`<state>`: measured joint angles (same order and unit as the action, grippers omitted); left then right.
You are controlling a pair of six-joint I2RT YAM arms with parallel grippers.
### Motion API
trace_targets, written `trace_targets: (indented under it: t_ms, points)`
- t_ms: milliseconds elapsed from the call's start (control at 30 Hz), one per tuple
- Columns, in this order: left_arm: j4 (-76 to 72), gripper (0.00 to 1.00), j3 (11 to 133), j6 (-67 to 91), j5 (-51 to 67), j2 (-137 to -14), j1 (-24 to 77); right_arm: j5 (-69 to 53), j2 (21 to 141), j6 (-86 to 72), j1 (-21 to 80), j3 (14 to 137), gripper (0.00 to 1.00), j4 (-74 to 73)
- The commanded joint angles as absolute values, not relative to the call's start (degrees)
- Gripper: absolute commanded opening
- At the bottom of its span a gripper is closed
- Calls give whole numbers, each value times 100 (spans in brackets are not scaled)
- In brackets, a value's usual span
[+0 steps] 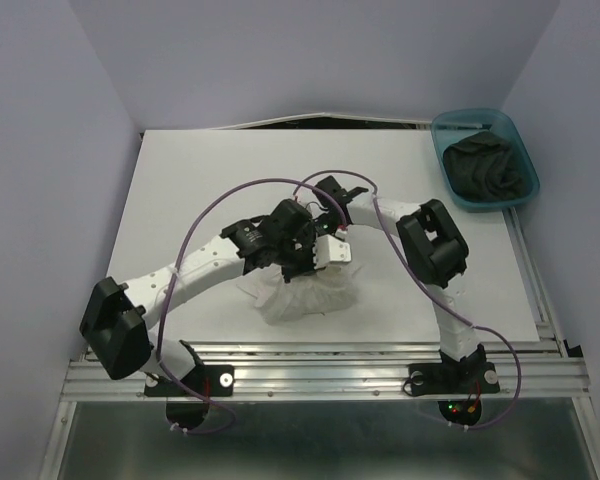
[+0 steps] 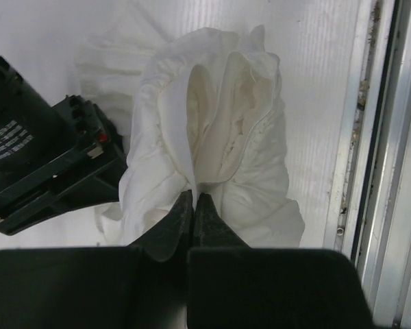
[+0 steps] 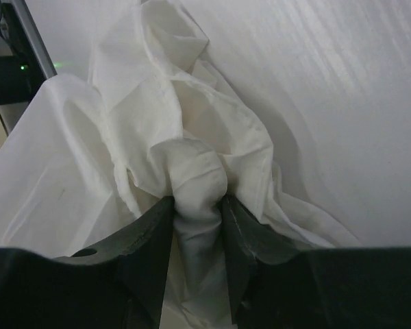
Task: Fold and stack the skirts
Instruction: Fold the skirt
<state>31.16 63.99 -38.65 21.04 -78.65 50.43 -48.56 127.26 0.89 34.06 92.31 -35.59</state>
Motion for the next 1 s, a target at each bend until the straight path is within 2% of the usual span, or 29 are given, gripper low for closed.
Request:
trace_targets:
  t_ms: [0,300,433,567,700,967]
  points:
    - [2954,0,6794,-4008,2303,-8156,4703,-5229,12305,141,3375,8983,39,-3463]
    - [2093,0,6162,-3964,2083,-8525,4456,-5326,12129,53,3375,8947,38,-3428]
    - [1469,0,5741,-3762,1785,-8351,4438,-5414,12190,18,3375,8921,32,-3428]
    - [1055,0,5537,-3744,1521,-8016,4438,-5370,12261,18,3375,8850,31,-3428]
    - [1159,0,5520,-3928,1573,-7875,4447,-5037,12296,-261,3375,9227,32,-3437]
    - [1801,0,5651,-4192,2065,-7866,4465,-5028,12990,-870,2708,10984,33,-3568]
